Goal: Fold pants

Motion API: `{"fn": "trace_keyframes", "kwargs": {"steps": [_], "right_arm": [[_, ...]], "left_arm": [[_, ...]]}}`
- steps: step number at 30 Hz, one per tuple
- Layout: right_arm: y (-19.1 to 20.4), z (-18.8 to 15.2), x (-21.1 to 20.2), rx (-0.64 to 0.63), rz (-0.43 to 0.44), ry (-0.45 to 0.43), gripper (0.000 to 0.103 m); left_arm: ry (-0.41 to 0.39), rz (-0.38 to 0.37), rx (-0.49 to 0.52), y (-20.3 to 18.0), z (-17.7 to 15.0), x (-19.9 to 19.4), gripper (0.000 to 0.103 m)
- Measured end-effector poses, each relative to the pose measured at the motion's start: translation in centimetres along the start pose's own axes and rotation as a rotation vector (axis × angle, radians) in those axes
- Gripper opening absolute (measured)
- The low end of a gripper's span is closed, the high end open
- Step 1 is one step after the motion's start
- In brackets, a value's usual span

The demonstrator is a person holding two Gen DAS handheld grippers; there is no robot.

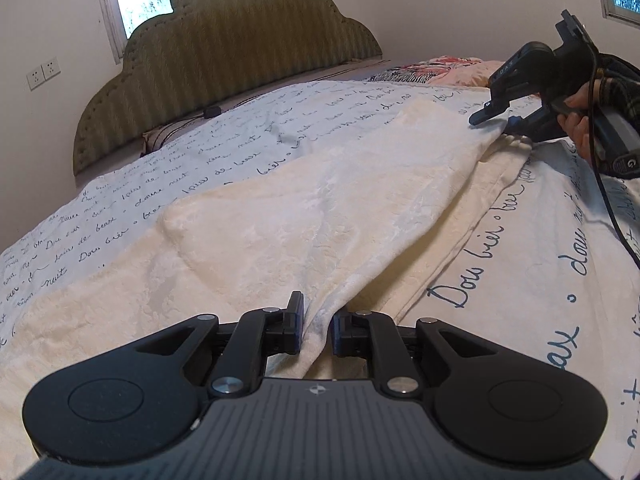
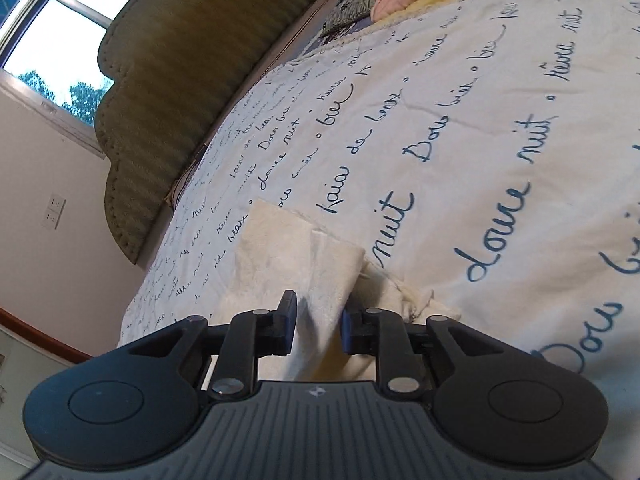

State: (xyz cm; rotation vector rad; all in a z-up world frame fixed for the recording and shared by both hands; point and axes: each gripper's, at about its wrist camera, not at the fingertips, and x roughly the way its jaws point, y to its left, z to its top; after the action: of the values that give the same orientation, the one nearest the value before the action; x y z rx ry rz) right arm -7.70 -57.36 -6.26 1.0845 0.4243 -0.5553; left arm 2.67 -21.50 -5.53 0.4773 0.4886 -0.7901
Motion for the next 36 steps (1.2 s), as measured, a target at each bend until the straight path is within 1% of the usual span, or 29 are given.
{"fn": "trace_keyframes", "kwargs": {"steps": [1, 3, 6, 8, 9, 11, 13, 14, 15, 16, 17, 19, 21, 23, 24, 27, 30, 32, 33, 35, 36], "right_arm": [[0.2, 0.0, 0.2, -0.012, 0.001, -0.002, 0.018], [0.8, 0.3, 0.2, -0.016, 0.005, -0.016, 0.007], [3.1, 1.5, -0.1, -0.043, 0.044, -0.040, 0.007], [5.7, 2.7, -0.2, -0.079, 0.082, -0.060, 0.007], [7.0, 3.3, -0.5, -0.098, 0.108, -0.083, 0.007], [9.4, 4.2, -1.9, -0.129, 0.200, -0.152, 0.007], [10.8, 4.2, -4.0, -0.187, 0.277, -0.225, 0.007], [11.1, 4.0, -4.8, -0.224, 0.275, -0.251, 0.007], [10.9, 3.6, -5.2, -0.251, 0.237, -0.258, 0.007], [10.1, 3.3, -5.3, -0.267, 0.179, -0.243, 0.007], [8.8, 3.0, -4.9, -0.257, 0.116, -0.212, 0.007], [4.8, 2.4, -4.0, -0.160, 0.018, -0.134, 0.008], [1.0, 1.4, -3.6, -0.067, -0.021, -0.092, 0.008], [-1.0, 0.6, -3.4, -0.031, -0.040, -0.071, 0.008], [-1.6, 0.3, -3.3, -0.021, -0.039, -0.066, 0.008], [-1.6, 0.2, -3.4, -0.026, -0.032, -0.070, 0.008], [-0.3, 0.5, -3.2, -0.102, -0.056, -0.068, 0.008], [0.2, 0.6, -2.5, -0.163, -0.102, -0.038, 0.009], [0.2, 0.5, -2.4, -0.170, -0.109, -0.028, 0.009], [-0.1, 0.4, -3.2, -0.140, -0.092, -0.036, 0.011], [-0.4, 0.5, -3.7, -0.117, -0.093, -0.053, 0.013]], "left_arm": [[-0.002, -0.001, -0.006, 0.1, 0.0, 0.0, 0.016], [-0.013, -0.004, -0.027, 0.4, 0.1, -0.3, 0.015], [-0.034, -0.008, -0.087, 1.4, 0.7, -0.8, 0.013], [-0.068, 0.013, -0.142, 2.4, 1.5, -1.2, 0.013], [-0.093, 0.032, -0.165, 2.8, 1.9, -1.4, 0.013], [-0.169, 0.071, -0.207, 3.7, 2.7, -2.5, 0.013], [-0.202, 0.074, -0.206, 3.9, 3.0, -3.3, 0.013], [-0.197, 0.063, -0.177, 3.6, 3.1, -3.5, 0.013], [-0.180, 0.049, -0.149, 3.2, 3.0, -3.5, 0.013], [-0.158, 0.028, -0.128, 2.7, 2.7, -3.3, 0.013], [-0.131, -0.001, -0.111, 2.2, 2.2, -3.0, 0.013], [-0.083, -0.051, -0.082, 1.2, 1.1, -2.5, 0.013], [-0.056, -0.049, -0.031, 0.0, 0.1, -2.0, 0.013], [-0.054, -0.038, 0.009, -0.5, -0.5, -2.0, 0.013], [-0.055, -0.038, 0.011, -0.4, -0.5, -2.0, 0.013], [-0.051, -0.049, 0.001, 0.2, -0.3, -2.2, 0.014], [-0.032, -0.046, 0.042, -0.2, -0.4, -1.9, 0.014], [-0.014, -0.038, 0.058, -0.6, -0.7, -1.5, 0.015], [-0.013, -0.036, 0.061, -0.7, -0.8, -1.5, 0.016], [-0.018, -0.036, 0.072, -0.7, -1.0, -2.0, 0.024], [-0.026, -0.042, 0.077, -0.7, -0.9, -2.4, 0.024]]}}
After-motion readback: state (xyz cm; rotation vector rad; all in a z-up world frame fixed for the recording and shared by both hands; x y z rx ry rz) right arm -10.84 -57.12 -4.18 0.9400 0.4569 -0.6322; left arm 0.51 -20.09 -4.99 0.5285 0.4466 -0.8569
